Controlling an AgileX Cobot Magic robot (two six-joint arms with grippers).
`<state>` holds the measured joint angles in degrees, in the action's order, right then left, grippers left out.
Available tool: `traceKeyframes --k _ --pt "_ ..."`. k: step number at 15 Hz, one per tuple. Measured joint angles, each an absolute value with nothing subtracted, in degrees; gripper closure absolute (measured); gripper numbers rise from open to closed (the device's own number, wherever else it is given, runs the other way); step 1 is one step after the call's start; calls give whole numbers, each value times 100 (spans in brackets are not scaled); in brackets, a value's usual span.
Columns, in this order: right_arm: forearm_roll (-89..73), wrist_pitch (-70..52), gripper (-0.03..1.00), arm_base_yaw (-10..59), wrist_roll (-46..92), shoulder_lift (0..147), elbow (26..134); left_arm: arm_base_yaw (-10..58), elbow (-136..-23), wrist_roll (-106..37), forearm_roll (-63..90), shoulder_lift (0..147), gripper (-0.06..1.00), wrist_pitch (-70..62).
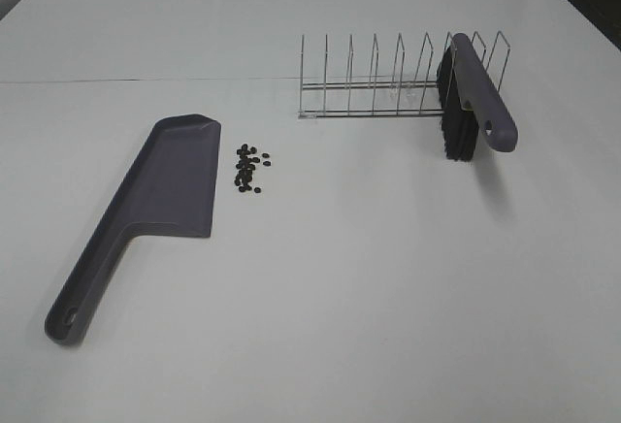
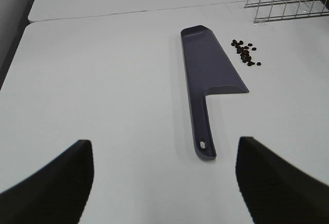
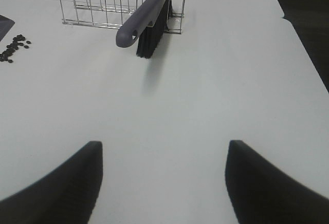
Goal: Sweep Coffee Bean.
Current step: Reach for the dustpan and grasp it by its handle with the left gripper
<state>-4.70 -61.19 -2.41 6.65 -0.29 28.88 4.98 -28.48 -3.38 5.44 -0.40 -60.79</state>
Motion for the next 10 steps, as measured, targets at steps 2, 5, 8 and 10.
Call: traceKeyframes --k 2,5,8,10 --pt "-470 -6119 34 -241 665 -29 2888 498 -2848 -338 544 -40 23 -6079" --pt "-470 -6119 34 -241 665 -29 2888 498 -2848 -338 544 -40 23 -6079" --pt "-470 -6119 34 -241 665 -29 2888 498 -2848 -338 544 573 23 -6079" --pt "-470 -6119 34 -241 665 -29 2888 498 -2848 -338 544 1490 23 -6079"
